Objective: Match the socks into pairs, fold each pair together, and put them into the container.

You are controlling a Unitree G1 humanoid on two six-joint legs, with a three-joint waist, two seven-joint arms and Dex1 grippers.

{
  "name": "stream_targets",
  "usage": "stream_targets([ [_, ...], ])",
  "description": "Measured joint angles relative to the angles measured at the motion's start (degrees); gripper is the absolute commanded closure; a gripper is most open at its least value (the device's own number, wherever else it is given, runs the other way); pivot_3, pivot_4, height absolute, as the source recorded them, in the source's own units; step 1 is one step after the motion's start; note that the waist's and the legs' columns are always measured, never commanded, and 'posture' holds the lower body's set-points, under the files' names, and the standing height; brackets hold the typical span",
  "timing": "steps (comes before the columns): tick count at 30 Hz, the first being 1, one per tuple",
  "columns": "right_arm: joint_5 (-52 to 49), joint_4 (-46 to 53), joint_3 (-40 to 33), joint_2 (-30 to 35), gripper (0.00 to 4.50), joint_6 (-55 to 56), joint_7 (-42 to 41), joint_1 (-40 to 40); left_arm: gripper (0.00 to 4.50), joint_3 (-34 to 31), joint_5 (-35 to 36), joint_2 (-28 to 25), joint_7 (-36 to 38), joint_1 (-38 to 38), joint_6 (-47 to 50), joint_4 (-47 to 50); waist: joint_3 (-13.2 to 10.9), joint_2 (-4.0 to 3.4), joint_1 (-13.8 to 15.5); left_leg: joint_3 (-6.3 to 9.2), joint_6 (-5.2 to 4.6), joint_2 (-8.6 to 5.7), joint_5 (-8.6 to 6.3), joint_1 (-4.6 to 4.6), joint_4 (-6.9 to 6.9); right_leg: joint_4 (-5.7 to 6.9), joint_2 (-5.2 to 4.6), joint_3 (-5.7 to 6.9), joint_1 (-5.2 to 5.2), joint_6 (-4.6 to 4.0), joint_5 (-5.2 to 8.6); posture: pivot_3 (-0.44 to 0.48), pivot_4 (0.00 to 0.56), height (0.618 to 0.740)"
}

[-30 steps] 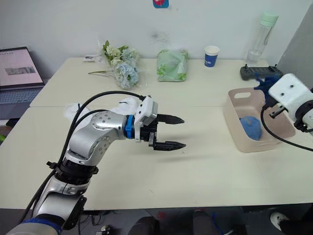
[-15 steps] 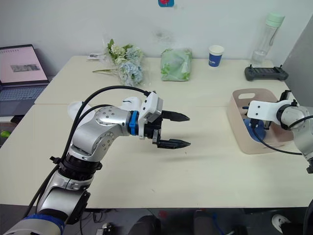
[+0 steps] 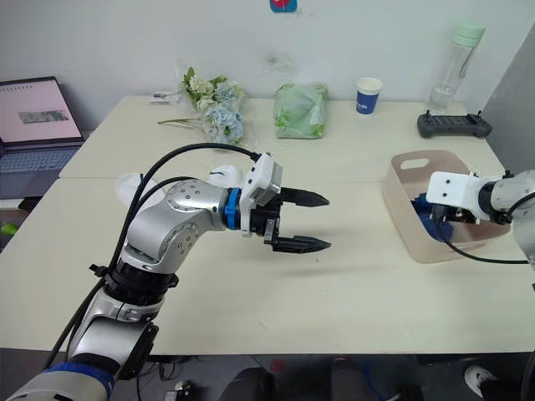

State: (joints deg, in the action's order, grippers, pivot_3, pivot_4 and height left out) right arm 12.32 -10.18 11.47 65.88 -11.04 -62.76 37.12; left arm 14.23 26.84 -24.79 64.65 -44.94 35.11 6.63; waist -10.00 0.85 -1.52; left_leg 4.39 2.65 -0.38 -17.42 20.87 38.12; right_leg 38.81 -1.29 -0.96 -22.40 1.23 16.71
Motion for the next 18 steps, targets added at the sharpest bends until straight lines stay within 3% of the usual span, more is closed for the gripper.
stream_targets([
  [2, -1.8, 1.7, -1.2, 1.7, 0.04, -0.9, -3.3, -0.1, 0.00, -0.1, 0.0, 0.0, 0.0, -0.2, 0.0, 0.0, 0.0, -0.01, 0.0, 0.01, 0.00, 0.01, 0.00, -0.01, 0.00, 0.01, 0.00, 0.01, 0.00, 0.00, 0.00, 0.000, 0.150, 0.740],
  [9, -4.8, 4.1, -4.1, 5.0, 0.04, -2.2, -7.5, 0.1, 0.00, 0.0, 0.0, -0.2, 0.2, -0.4, -0.1, -0.3, 0.0, -0.02, -0.1, -0.03, 0.00, 0.02, 0.00, -0.04, 0.05, 0.08, -0.02, -0.04, 0.00, -0.01, 0.00, 0.000, 0.150, 0.740],
  [18, -4.6, 2.8, -5.9, 5.7, 0.04, -1.8, -7.0, 8.8, 0.00, -0.1, -0.2, -0.2, -0.1, -0.4, -0.6, -0.6, -0.1, -0.09, -0.1, -0.02, 0.04, 0.03, 0.02, -0.03, 0.02, 0.05, -0.07, -0.03, 0.00, -0.01, 0.00, 0.000, 0.150, 0.740],
])
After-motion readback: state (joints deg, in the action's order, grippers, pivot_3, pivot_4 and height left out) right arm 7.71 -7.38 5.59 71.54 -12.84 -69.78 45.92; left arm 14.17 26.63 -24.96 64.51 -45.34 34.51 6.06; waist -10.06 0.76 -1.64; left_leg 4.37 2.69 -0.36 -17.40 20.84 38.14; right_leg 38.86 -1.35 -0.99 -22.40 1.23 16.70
